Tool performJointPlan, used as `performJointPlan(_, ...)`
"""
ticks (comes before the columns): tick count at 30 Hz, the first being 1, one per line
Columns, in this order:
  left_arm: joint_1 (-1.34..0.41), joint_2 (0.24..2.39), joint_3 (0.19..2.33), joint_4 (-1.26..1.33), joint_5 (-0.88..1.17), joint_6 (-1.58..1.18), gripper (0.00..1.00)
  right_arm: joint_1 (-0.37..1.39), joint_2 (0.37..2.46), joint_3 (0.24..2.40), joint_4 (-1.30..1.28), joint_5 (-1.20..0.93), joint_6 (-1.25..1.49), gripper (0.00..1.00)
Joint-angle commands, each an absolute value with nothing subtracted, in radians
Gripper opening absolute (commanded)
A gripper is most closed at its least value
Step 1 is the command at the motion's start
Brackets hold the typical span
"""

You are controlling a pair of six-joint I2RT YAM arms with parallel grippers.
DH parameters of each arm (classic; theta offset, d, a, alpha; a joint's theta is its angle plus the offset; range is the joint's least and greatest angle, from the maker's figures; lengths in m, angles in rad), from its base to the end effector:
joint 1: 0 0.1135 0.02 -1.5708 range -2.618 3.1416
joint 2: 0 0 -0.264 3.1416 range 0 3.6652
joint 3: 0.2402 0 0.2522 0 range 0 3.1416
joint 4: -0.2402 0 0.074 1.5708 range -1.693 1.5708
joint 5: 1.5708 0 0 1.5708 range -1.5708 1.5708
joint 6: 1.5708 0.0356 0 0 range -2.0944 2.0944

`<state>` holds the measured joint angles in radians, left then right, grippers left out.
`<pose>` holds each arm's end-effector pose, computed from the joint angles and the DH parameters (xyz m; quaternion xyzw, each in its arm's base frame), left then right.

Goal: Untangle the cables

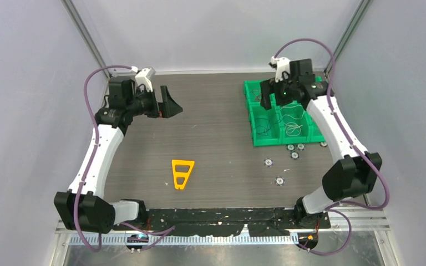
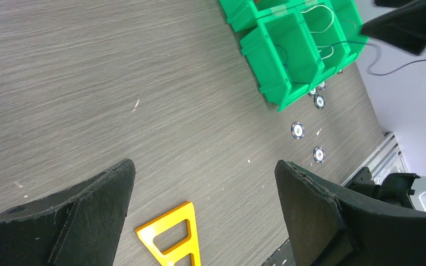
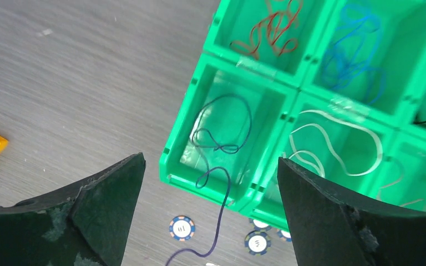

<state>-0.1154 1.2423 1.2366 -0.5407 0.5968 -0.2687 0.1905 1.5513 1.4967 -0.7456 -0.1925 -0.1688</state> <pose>0.2644 -0.0508 0.3682 0.0799 0.8417 -0.3410 0.4109 0.3312 0.0708 0.3458 -0.2003 0.9011 0.0931 0.3731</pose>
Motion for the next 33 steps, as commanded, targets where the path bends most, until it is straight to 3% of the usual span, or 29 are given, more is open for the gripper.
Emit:
performJointPlan(1,-0.068,1.275,1.295,-0.629,0.664,-0.238,1.00,0.135,1.509,1.559,-0.727,-0.289,-0.191,0.95)
performJointPlan(8,-0.105,1.177,1.138,-0.405,0.741,-0.232,1.00,0.134,1.582,1.591,-0.581,-0.516,-0.009,0.95)
performJointPlan(12,-0.181,1.167,1.090,-0.338,0.723,-0.233,0.99,0.159,1.620,1.542,-0.439,-0.435,0.064,0.97)
performJointPlan(15,-0.223,1.174,1.098,-0.347,0.704,-0.216,1.00,0.150,1.663,1.606,-0.539,-0.443,-0.012,0.97)
performJointPlan(18,-0.226,1.168,1.102,-0.367,0.678,-0.195,1.00,0.116,1.662,1.715,-0.772,-0.457,-0.276,0.99)
performJointPlan(21,-0.226,1.160,1.094,-0.387,0.651,-0.168,1.00,0.079,1.577,1.638,-0.926,-0.421,-0.458,0.91)
performJointPlan(27,-0.226,1.171,1.094,-0.407,0.656,-0.152,1.00,0.077,1.402,1.364,-0.944,-0.357,-0.453,0.62)
performJointPlan(33,-0.226,1.195,1.124,-0.431,0.663,-0.143,1.00,0.098,1.476,1.301,-0.883,-0.317,-0.406,0.56)
